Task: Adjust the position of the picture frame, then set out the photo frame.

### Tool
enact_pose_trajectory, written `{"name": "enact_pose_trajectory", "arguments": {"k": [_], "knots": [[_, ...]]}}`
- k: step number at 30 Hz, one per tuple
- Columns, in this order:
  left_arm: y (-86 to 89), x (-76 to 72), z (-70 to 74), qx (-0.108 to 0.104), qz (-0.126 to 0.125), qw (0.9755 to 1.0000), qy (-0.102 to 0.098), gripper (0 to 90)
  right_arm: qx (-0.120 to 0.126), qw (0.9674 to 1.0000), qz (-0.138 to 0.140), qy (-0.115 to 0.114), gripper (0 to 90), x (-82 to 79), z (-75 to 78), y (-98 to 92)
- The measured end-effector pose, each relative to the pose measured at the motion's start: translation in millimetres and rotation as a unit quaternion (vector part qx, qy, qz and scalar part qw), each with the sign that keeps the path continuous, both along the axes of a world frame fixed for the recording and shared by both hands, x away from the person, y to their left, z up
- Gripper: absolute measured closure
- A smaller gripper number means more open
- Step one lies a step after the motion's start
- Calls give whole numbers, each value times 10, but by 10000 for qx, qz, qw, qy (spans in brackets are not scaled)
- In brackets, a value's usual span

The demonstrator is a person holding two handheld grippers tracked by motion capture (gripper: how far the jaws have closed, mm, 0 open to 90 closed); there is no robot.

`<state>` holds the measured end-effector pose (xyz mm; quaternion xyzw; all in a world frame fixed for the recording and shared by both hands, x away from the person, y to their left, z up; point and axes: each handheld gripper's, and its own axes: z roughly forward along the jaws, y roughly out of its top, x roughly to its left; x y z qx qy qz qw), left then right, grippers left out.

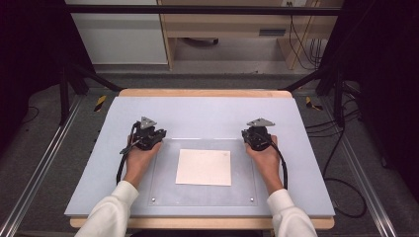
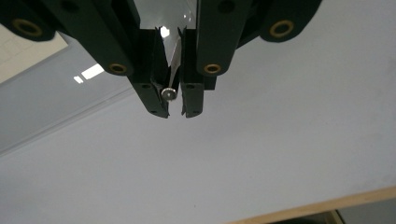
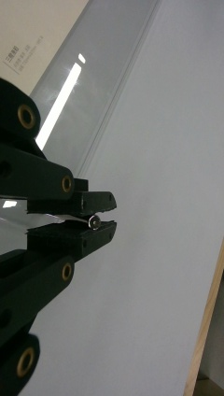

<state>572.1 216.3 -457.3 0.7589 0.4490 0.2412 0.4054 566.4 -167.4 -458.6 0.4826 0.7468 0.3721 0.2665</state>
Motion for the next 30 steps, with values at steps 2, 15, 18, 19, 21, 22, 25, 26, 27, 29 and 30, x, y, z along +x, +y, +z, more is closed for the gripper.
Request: {"name": "enact_pose_trajectory", "arguments": {"k": [2, 15, 18, 19, 21, 22, 25, 26, 27, 29, 30], "knots": [[-9, -6, 1, 92, -5, 10000, -31, 824, -9, 10000, 38, -17, 848, -5, 0, 0], [-5, -44, -44, 63, 68, 9999, -143, 834, 30, 10000, 15, -18, 848, -11, -3, -4], [-5, -51, -60, 62, 79, 9998, -162, 835, 15, 10000, 24, -20, 847, -10, -4, -4], [-2, -52, -64, 51, 77, 9998, -177, 836, 34, 10000, 20, -14, 848, -9, -4, -3], [-1, -53, -66, 60, 74, 9998, -188, 839, 14, 10000, 19, -12, 849, -11, -3, -1], [-7, -55, -63, 60, 92, 9998, -175, 839, 14, 10000, 19, -12, 849, -11, -3, -1], [-13, -48, -55, 34, 141, 9998, -115, 843, -24, 10000, 56, -4, 852, -5, 1, 1], [-13, -43, -47, 54, 143, 9998, -83, 843, -24, 10000, 56, -4, 852, -5, 1, 1], [-22, -42, -39, 69, 155, 9998, -35, 844, -65, 9999, 64, 53, 854, 3, 12, 5], [-22, -19, -17, 82, 160, 9998, 79, 845, -78, 9999, 72, 126, 855, 16, 25, 3], [-26, -10, -7, 89, 156, 9997, 135, 845, -66, 9998, 59, 169, 855, 23, 31, 10]]}}
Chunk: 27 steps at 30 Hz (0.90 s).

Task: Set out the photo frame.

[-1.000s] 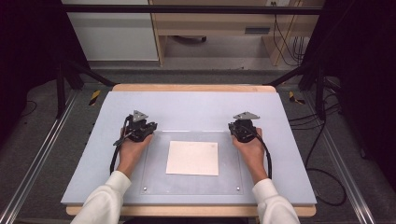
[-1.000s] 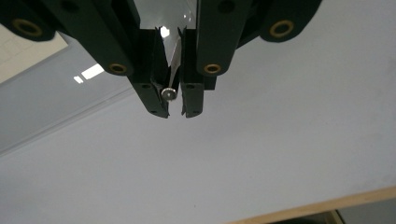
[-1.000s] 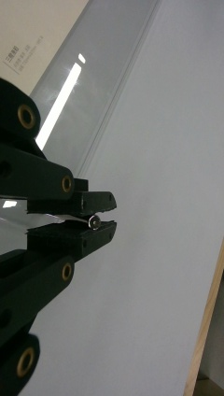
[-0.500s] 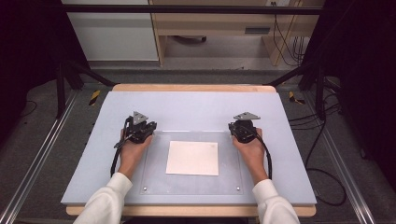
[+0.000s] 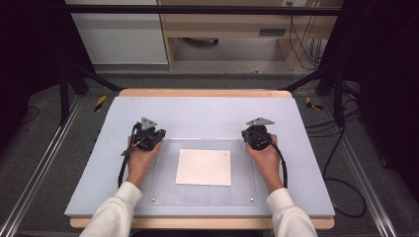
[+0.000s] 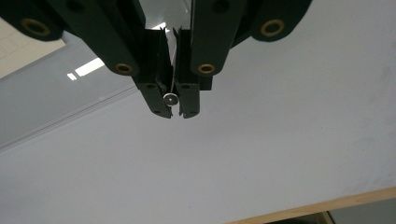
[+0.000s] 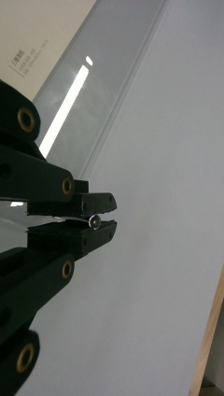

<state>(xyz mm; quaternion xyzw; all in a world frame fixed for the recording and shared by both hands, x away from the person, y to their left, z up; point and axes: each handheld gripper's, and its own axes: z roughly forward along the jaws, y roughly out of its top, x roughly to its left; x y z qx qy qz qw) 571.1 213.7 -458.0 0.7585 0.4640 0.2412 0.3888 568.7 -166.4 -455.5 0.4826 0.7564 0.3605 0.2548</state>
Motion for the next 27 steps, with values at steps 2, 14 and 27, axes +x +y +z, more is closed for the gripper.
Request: {"name": "enact_pose_trajectory", "arguments": {"k": [2, 14, 27], "knots": [[1, 11, 14, 46, -21, 10000, 59, 846, -14, 10000, 10, 79, 856, 28, 15, -2], [-20, 179, 140, 296, -125, 9969, 721, 847, -48, 9982, 61, 597, 856, 155, 96, -14], [3, 354, 208, 225, -232, 9913, 1276, 847, 107, 9938, 99, 1104, 855, 323, 152, -43]]}}
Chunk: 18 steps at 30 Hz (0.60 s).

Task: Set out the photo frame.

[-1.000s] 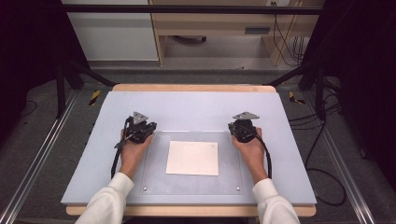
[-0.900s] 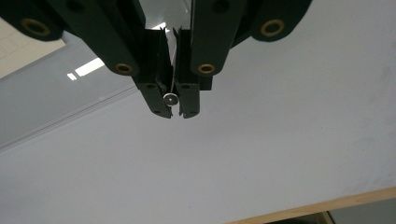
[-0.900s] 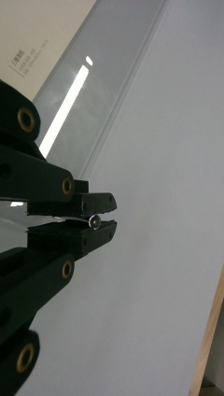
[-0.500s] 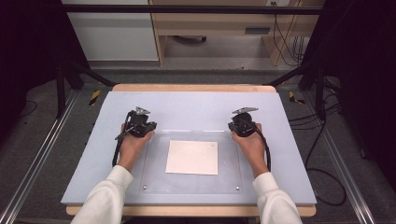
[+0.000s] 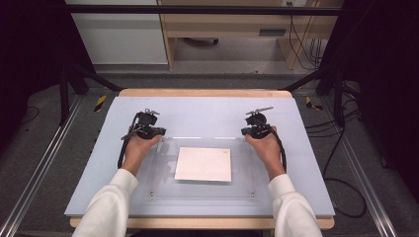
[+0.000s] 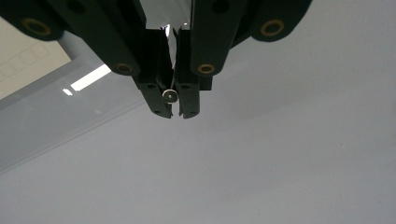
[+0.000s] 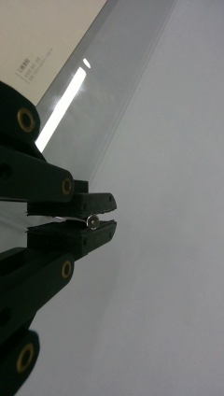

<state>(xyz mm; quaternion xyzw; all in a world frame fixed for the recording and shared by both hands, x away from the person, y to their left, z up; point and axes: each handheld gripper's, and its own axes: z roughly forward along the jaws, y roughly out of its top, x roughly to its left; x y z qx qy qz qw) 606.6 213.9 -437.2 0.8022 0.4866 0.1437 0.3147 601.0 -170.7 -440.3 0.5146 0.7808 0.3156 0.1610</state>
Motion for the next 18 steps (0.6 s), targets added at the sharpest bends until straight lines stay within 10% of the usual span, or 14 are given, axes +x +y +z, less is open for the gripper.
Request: {"name": "enact_pose_trajectory", "arguments": {"k": [18], "knots": [[22, 58, 17, -70, -55, 9997, 214, 848, 37, 10000, 58, 28, 847, 14, 8, -9]]}}
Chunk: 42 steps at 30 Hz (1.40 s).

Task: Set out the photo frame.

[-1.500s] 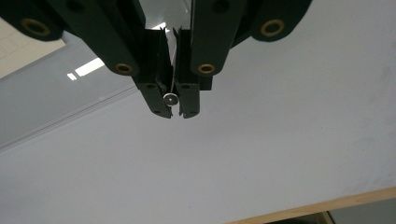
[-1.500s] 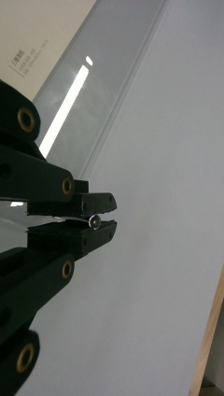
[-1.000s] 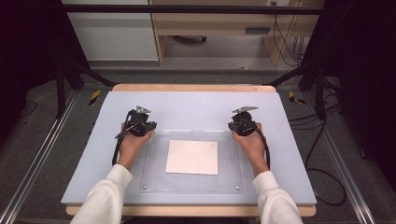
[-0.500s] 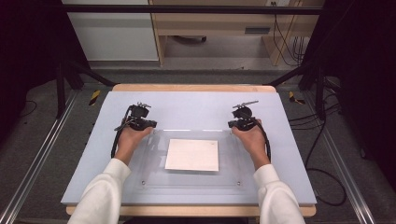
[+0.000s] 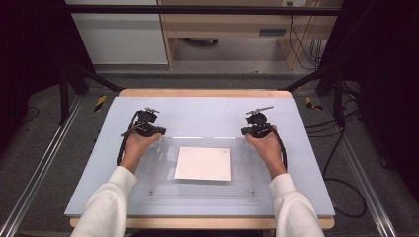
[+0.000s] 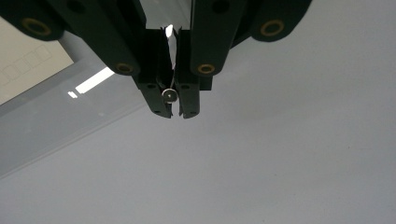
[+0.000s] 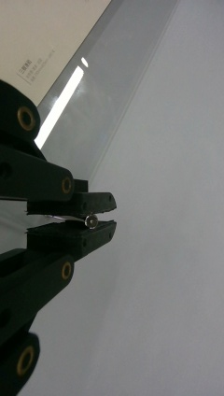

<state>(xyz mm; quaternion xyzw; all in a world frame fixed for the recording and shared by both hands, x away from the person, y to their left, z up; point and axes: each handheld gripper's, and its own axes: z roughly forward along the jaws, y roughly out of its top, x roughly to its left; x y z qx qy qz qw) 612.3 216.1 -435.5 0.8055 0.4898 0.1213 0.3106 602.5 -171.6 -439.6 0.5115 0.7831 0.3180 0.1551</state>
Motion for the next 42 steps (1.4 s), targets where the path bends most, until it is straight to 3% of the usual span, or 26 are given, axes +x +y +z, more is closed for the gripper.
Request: {"name": "enact_pose_trajectory", "arguments": {"k": [11, 15, 25, 28, 29, 30, 31, 33, 35, 37, 38, 39, 41, 42], "knots": [[2, -4, 0, 16, -13, 10000, -2, 847, 9, 10000, 13, -40, 845, -12, -6, -4], [-19, -7, -3, -2, 113, 9999, -12, 847, -7, 10000, -11, -57, 846, -14, -8, 1], [-29, 19, 22, 96, 146, 9998, 138, 847, 16, 10000, -28, -51, 841, -21, -6, -2], [-28, 33, 29, 117, 121, 9997, 188, 847, 9, 9998, -66, -211, 708, -58, 11, -24], [-26, 35, 30, 118, 126, 9997, 197, 847, 9, 9998, -66, -211, 708, -58, 11, -24], [-28, 36, 29, 118, 137, 9996, 196, 847, 54, 9996, -83, -278, 683, -87, 31, -43], [-33, 37, 29, 112, 162, 9996, 191, 847, 62, 9987, -54, -493, 631, -187, 71, -77], [-36, 40, 31, 123, 171, 9996, 204, 847, -37, 9983, 10, -584, 599, -257, 90, -87], [-38, 43, 31, 134, 166, 9996, 207, 847, -178, 9967, 61, -791, 554, -433, 118, -111], [-41, 43, 33, 148, 169, 9995, 207, 847, -278, 9927, 184, -1157, 484, -730, 159, -197], [-41, 43, 33, 151, 169, 9995, 209, 847, -278, 9927, 184, -1157, 484, -730, 159, -197], [-42, 43, 33, 153, 170, 9995, 211, 847, -252, 9900, 272, -1362, 421, -934, 174, -259], [-44, 45, 33, 161, 171, 9995, 204, 847, -305, 9861, 426, -1579, 340, -1119, 179, -318], [-44, 45, 33, 161, 171, 9995, 204, 847, -305, 9861, 426, -1579, 340, -1119, 179, -318]]}}
